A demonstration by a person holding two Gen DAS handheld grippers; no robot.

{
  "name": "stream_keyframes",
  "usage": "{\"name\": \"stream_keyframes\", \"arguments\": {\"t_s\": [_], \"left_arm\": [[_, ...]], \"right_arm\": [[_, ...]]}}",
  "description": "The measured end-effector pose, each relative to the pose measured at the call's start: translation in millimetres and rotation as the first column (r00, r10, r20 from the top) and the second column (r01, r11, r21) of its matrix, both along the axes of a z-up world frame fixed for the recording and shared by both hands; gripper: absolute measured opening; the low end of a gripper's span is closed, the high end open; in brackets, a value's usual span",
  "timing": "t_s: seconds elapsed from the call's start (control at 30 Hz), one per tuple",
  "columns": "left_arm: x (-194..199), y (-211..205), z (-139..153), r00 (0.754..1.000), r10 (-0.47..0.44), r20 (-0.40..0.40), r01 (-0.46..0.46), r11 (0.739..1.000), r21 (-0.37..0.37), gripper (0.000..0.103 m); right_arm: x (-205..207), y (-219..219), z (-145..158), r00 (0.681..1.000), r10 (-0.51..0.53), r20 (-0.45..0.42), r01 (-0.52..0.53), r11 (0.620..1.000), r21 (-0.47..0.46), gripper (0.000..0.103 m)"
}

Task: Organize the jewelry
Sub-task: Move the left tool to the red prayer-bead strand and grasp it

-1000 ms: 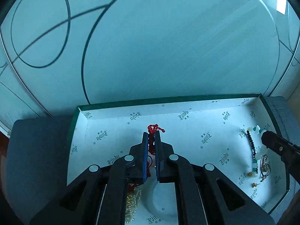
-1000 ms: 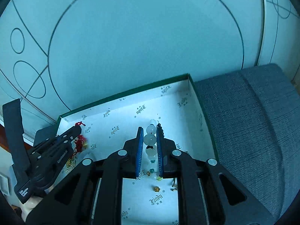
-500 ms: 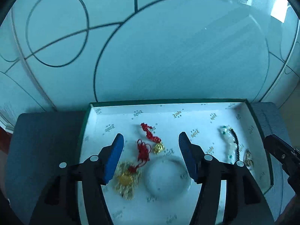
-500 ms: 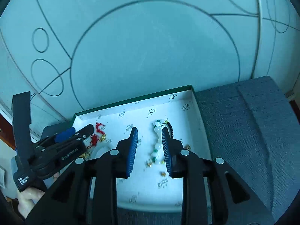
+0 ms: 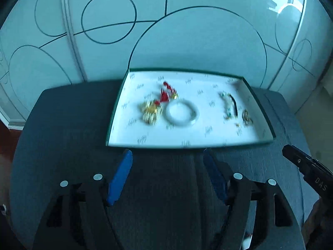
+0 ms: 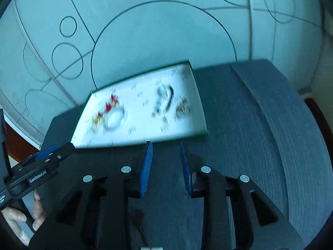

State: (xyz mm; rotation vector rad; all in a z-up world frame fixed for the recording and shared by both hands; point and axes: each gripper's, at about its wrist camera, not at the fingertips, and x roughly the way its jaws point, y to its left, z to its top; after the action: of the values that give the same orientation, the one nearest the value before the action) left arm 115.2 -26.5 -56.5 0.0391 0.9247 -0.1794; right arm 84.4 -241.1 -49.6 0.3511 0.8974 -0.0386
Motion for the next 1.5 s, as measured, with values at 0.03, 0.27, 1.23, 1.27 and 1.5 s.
{"name": "stream_keyframes", "arguments": {"t_s": [0.03,0.27,1.23,1.27,1.5], "left_arm": [[-5.7,0.4,0.8,1.0,-0.003,-0.003,0.003,1.0,0.007,0.07],[-57.5,-0.8,-20.4,0.998,-0.013,-0.058,0.012,1.0,-0.01,0.07],[-131.1,-51.4,-73.9,0.986,-0.11,-0.122,0.117,0.992,0.052,0.078],[-130.8,-51.5,-76.4,0.986,-0.107,-0.127,0.115,0.992,0.054,0.078],[-129.6,-47.3,-83.0,0.992,-0.091,-0.089,0.098,0.992,0.08,0.078]], "right_arm": [[-9.5,-0.2,-1.8,1.0,-0.001,-0.007,0.001,1.0,0.0,0.028],[-63.2,0.8,-11.6,0.999,-0.016,-0.04,0.016,1.0,0.001,0.028],[-133.5,7.4,-17.7,0.999,-0.026,-0.036,0.026,1.0,0.014,0.028],[-133.1,7.9,-18.3,0.999,-0.027,-0.037,0.027,1.0,0.015,0.028],[-130.4,9.0,-21.8,0.999,-0.024,-0.047,0.025,1.0,0.019,0.028]]}}
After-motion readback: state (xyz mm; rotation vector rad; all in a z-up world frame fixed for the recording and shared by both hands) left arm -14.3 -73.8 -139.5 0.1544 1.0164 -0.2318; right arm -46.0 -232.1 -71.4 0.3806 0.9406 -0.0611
